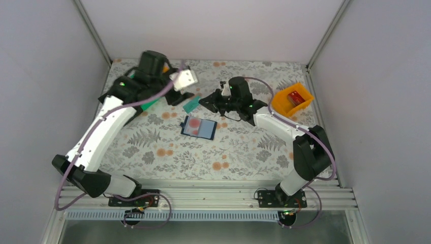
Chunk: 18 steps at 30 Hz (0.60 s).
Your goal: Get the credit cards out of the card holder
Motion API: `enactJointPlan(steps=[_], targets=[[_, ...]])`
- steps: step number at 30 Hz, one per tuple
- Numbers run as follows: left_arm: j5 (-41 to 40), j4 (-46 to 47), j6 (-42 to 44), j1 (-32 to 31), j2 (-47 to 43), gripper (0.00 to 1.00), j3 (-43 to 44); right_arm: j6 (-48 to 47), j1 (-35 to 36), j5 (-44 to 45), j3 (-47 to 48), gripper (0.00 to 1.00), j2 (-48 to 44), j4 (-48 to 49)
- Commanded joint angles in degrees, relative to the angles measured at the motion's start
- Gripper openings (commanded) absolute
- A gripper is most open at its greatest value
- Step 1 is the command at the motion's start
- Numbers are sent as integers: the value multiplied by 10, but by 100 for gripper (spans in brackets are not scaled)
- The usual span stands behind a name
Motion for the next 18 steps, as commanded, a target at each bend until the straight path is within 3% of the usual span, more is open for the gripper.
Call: enactJointPlan(steps=[1,10,18], targets=[[-222,41,46,-102,6,66,-67,229,6,33,-15,4,-6,116],[-358,101,96,-176,22,67,-149,258,11,29,-5,4,9,115],[-443,166,138,-179,28,51,-198,253,11,24,-2,4,6,115]])
